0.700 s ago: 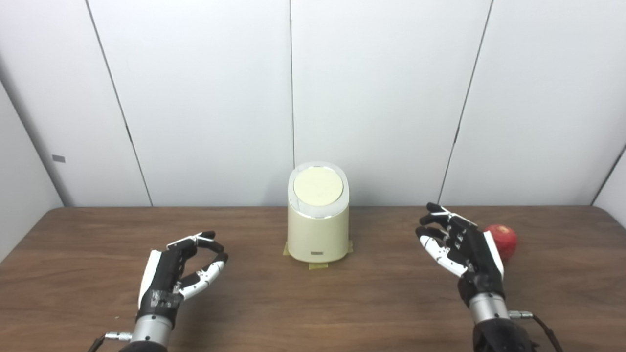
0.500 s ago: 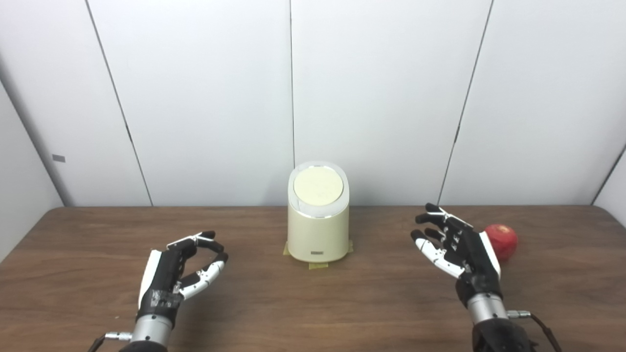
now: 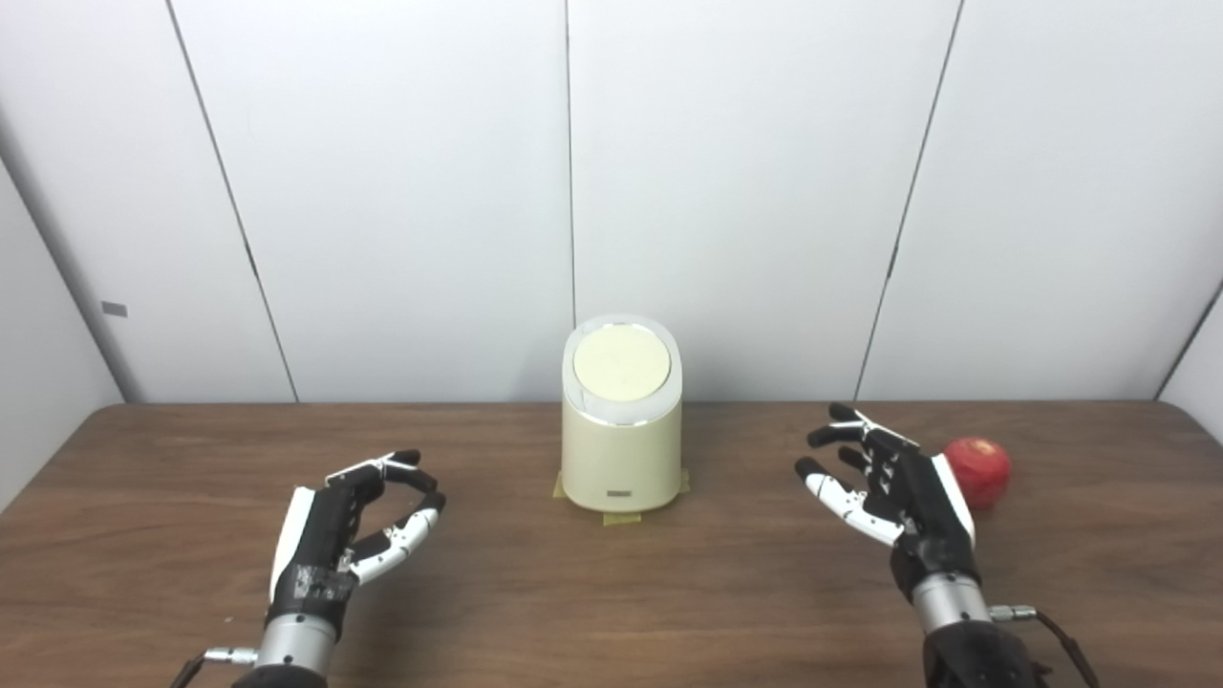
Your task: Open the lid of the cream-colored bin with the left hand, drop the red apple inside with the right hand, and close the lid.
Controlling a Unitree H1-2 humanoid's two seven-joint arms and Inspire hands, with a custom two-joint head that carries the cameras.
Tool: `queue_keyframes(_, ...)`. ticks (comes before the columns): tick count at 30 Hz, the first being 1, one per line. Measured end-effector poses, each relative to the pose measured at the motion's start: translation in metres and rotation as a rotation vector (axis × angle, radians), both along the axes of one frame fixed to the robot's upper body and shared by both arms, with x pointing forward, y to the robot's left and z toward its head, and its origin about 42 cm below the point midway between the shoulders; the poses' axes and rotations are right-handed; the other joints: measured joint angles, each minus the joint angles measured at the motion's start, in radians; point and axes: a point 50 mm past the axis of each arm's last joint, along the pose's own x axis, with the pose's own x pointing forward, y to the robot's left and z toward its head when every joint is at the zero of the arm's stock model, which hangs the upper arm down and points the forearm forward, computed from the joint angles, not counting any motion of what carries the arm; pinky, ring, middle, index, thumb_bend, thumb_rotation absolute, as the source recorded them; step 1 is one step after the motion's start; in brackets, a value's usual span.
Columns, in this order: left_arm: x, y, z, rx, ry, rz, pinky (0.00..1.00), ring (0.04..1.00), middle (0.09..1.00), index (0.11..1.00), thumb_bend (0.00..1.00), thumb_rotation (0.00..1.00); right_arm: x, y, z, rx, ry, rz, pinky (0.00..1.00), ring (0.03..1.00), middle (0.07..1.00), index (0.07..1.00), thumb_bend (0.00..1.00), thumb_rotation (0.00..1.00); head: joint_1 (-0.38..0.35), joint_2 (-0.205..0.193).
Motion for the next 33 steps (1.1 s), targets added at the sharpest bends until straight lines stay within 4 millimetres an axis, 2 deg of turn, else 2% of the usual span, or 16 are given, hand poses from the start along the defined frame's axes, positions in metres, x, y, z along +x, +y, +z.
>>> queue_keyframes(1,0.000,0.000,0.000,0.000,0.000,0.000,0.93,0.892,0.812,0.488,0.49,0.06,0.000,0.000,0.000,0.001,0.000,0.000,0.99,0.920,0.798,0.276,0.20,0.00,0.000,0.000)
queue_keyframes(12,0.000,0.001,0.000,-0.007,0.004,0.004,0.91,0.889,0.815,0.487,0.50,0.06,0.001,-0.004,-0.002,0.043,-0.019,-0.003,0.98,0.895,0.762,0.212,0.16,0.00,-0.002,0.006)
queue_keyframes(13,0.000,0.001,0.000,-0.008,0.004,0.003,0.91,0.888,0.814,0.487,0.50,0.06,0.001,-0.004,-0.003,0.044,-0.017,-0.005,0.98,0.891,0.762,0.233,0.17,0.00,-0.002,0.006)
queue_keyframes(15,0.000,0.001,0.001,-0.009,0.004,0.002,0.91,0.888,0.814,0.487,0.50,0.06,0.001,-0.004,-0.003,0.043,-0.017,-0.004,0.96,0.880,0.774,0.388,0.23,0.00,-0.003,0.006)
queue_keyframes(17,0.000,0.001,0.001,-0.007,0.003,0.003,0.91,0.884,0.814,0.488,0.50,0.06,0.000,-0.002,0.000,0.046,-0.022,-0.004,0.87,0.862,0.806,0.548,0.17,0.00,-0.003,0.006)
queue_keyframes(18,0.000,0.001,0.001,-0.004,0.003,0.003,0.89,0.879,0.815,0.491,0.50,0.06,0.000,-0.001,0.001,0.049,-0.026,-0.004,0.84,0.862,0.822,0.598,0.15,0.00,-0.003,0.006)
queue_keyframes(19,0.000,0.000,0.001,0.000,0.002,0.002,0.86,0.864,0.814,0.494,0.50,0.06,-0.001,0.000,0.002,0.052,-0.029,-0.003,0.82,0.873,0.842,0.644,0.18,0.00,-0.003,0.006)
queue_keyframes(21,-0.001,0.000,0.002,0.004,-0.001,0.000,0.82,0.848,0.812,0.498,0.50,0.06,0.000,0.002,0.001,0.043,-0.020,0.004,0.89,0.921,0.884,0.723,0.39,0.00,-0.002,0.008)
queue_keyframes(22,-0.001,0.000,0.002,0.007,-0.002,-0.001,0.82,0.846,0.812,0.498,0.50,0.06,0.000,0.004,0.001,0.033,-0.015,0.009,0.90,0.929,0.891,0.738,0.43,0.00,0.000,0.008)
queue_keyframes(23,-0.001,0.000,0.003,0.013,-0.001,-0.002,0.83,0.854,0.836,0.677,0.53,0.13,0.000,0.004,0.001,0.023,-0.008,0.014,0.95,0.961,0.920,0.783,0.57,0.07,-0.003,0.008)
queue_keyframes(24,-0.001,0.000,0.004,0.022,0.003,-0.004,0.83,0.862,0.857,0.797,0.56,0.18,0.000,0.005,0.000,0.009,0.000,0.024,0.98,0.985,0.941,0.819,0.68,0.16,-0.003,0.008)
queue_keyframes(25,-0.001,0.000,0.005,0.032,0.008,-0.007,0.84,0.865,0.864,0.838,0.57,0.20,0.000,0.004,0.000,-0.008,0.007,0.038,0.99,0.992,0.949,0.831,0.72,0.19,-0.005,0.008)
queue_keyframes(27,-0.001,0.001,0.005,0.045,0.015,-0.015,0.90,0.898,0.903,0.918,0.61,0.26,0.001,0.001,0.000,-0.038,0.014,0.065,1.00,0.999,0.988,0.918,0.90,0.38,-0.003,0.006)
queue_keyframes(30,-0.001,0.003,0.006,0.046,0.019,-0.028,0.91,0.919,0.930,0.966,0.65,0.28,0.001,-0.004,0.000,-0.089,0.027,0.119,0.98,1.000,0.999,0.987,0.99,0.52,-0.002,0.005)
queue_keyframes(33,-0.001,0.001,0.005,0.027,0.024,-0.049,0.92,0.933,0.945,0.988,0.66,0.28,0.001,-0.008,-0.001,-0.124,0.042,0.166,0.93,1.000,1.000,0.999,1.00,0.59,0.005,0.006)
